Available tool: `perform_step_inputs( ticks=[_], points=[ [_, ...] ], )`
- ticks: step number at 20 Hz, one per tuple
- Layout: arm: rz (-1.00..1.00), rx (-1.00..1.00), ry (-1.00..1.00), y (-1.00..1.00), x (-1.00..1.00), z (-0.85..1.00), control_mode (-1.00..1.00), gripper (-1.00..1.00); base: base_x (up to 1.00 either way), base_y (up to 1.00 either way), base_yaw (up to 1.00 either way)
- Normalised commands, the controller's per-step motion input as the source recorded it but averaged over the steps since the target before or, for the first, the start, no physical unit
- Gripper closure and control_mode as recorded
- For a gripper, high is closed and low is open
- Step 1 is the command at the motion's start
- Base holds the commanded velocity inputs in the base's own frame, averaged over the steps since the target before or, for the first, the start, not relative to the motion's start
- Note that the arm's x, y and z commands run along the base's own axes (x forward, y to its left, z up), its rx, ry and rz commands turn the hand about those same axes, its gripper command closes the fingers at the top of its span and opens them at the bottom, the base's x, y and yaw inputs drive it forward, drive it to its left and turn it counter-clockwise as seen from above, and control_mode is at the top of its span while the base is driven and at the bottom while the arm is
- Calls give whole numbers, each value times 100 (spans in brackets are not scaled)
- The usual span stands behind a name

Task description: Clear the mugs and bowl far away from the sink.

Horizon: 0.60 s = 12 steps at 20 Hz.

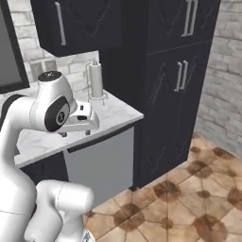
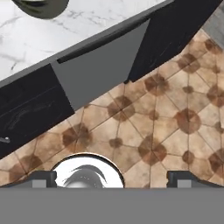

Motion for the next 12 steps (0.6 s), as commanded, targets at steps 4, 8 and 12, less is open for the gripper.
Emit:
perform_step_inputs(
  ticks=[4, 8, 12],
  points=[
    [0, 0, 0, 0, 0, 0, 100, -100, 91, 19, 18],
    [0, 0, 0, 0, 0, 0, 100, -100, 63, 26, 29],
    [0, 0, 0, 0, 0, 0, 100, -100, 18, 4, 26]
  ],
)
